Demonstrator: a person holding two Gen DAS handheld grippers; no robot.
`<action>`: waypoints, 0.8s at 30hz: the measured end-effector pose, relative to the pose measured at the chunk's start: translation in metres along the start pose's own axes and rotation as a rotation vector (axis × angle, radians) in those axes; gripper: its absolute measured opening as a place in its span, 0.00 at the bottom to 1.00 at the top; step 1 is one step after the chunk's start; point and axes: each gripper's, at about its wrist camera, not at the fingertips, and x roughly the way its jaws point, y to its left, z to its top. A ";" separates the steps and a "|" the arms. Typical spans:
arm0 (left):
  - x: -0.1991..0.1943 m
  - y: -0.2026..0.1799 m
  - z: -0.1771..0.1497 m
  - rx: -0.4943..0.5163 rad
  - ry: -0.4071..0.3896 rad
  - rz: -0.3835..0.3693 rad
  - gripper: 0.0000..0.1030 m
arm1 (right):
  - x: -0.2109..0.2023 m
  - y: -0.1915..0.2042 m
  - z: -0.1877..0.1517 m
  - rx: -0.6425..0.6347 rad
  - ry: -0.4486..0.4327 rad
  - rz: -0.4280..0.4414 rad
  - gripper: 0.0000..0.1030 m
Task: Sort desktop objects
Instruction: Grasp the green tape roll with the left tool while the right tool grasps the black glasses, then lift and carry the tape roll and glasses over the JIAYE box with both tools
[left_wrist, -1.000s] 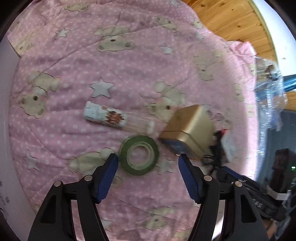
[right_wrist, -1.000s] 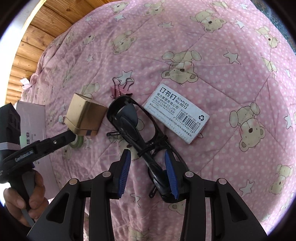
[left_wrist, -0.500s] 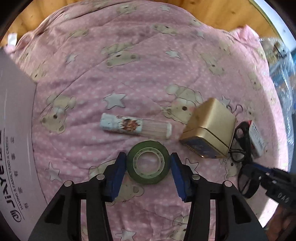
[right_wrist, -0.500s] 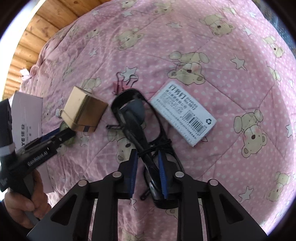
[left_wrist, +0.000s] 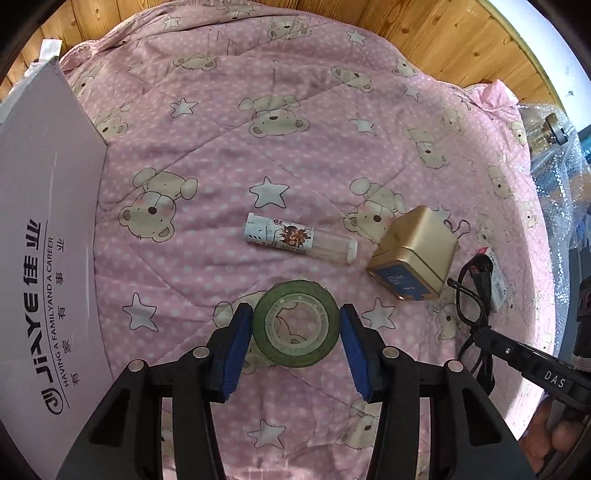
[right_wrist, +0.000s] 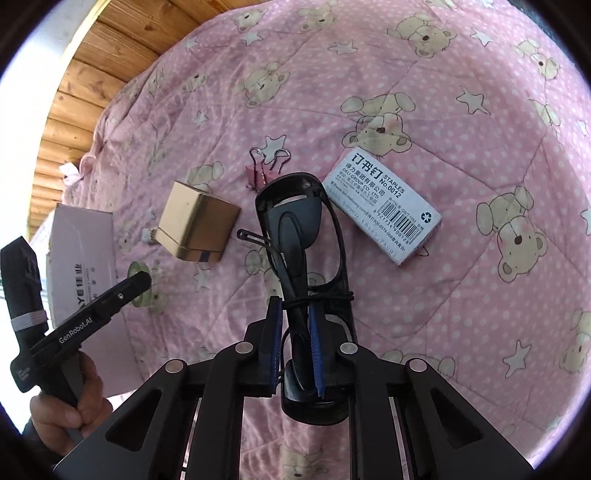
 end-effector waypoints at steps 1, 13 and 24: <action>0.000 -0.004 0.001 0.002 -0.002 -0.004 0.48 | -0.002 0.002 0.000 -0.004 -0.002 0.000 0.15; -0.020 -0.015 -0.003 0.020 -0.031 -0.039 0.48 | -0.012 0.026 -0.009 -0.060 -0.006 0.012 0.15; -0.055 -0.013 -0.016 0.010 -0.088 -0.050 0.48 | -0.025 0.060 -0.033 -0.140 -0.015 0.029 0.15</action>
